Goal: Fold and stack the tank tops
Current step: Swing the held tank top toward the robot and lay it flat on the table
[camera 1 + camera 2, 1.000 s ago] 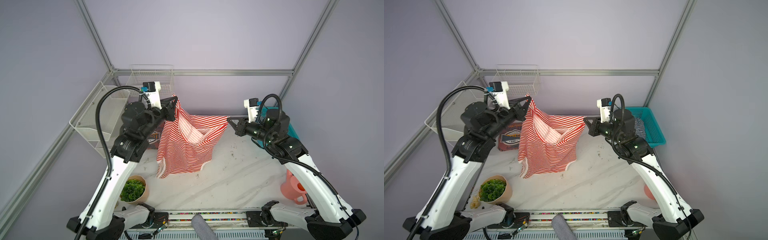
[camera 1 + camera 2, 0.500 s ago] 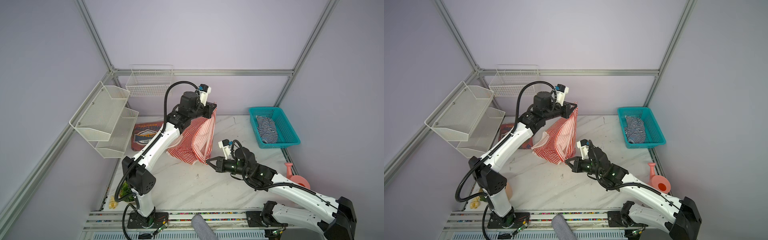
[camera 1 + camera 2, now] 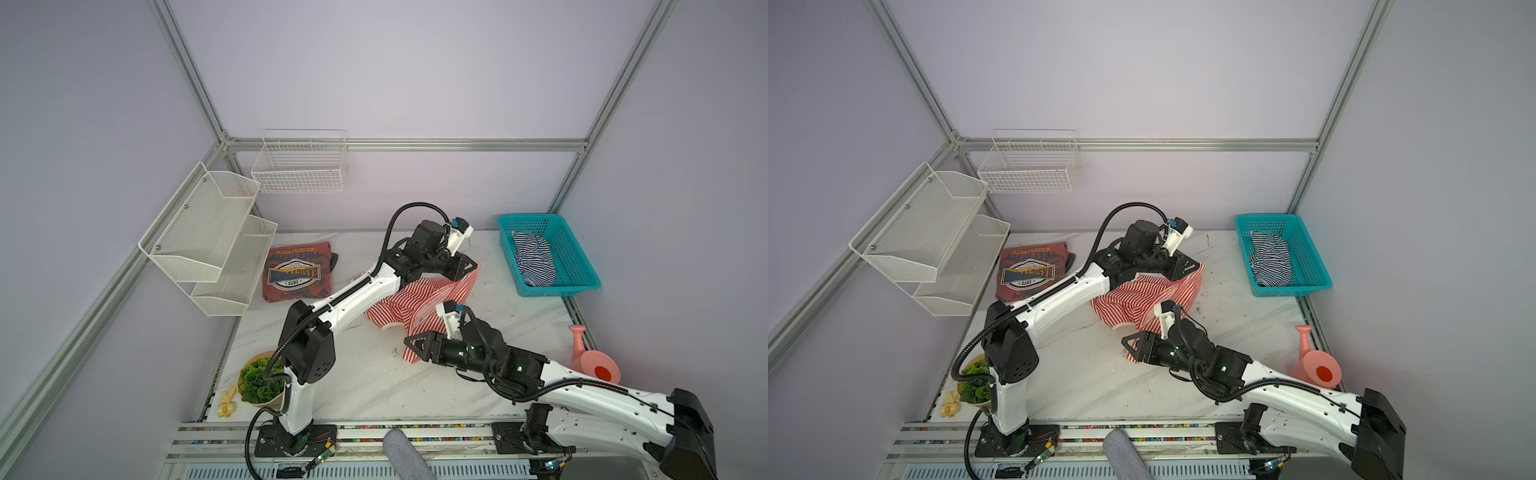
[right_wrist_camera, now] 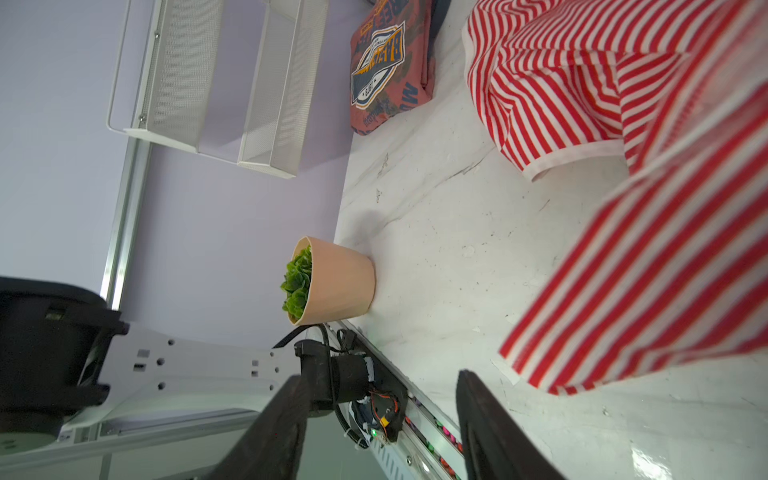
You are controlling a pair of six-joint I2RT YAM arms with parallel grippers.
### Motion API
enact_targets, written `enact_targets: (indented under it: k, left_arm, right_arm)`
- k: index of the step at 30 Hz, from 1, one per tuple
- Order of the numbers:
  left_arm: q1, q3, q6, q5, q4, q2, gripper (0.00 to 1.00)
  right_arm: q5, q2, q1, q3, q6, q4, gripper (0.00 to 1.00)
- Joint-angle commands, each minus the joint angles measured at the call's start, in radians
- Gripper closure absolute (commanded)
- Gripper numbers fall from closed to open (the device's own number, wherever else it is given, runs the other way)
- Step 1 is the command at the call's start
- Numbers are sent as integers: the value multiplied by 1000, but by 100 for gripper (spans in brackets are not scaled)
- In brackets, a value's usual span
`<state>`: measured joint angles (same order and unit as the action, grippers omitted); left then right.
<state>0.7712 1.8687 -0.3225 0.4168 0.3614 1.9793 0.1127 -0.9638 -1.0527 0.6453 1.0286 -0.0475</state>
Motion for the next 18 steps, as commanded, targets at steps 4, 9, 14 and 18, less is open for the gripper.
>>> enact_targets:
  k: [4, 9, 14, 18]
  left_arm:
    - [6, 21, 9, 11, -40, -51, 28]
    - [7, 56, 49, -69, 40, -114, 15]
    - [7, -87, 26, -189, 122, -269, 17]
    - [19, -377, -52, -251, 142, -433, 29]
  right_arm:
    - [-93, 111, -20, 75, 15, 193, 34]
    - [-238, 175, -20, 189, -28, 453, 38]
    - [-452, 226, -18, 260, -77, 640, 38]
    - [-536, 190, -6, 286, -97, 728, 36]
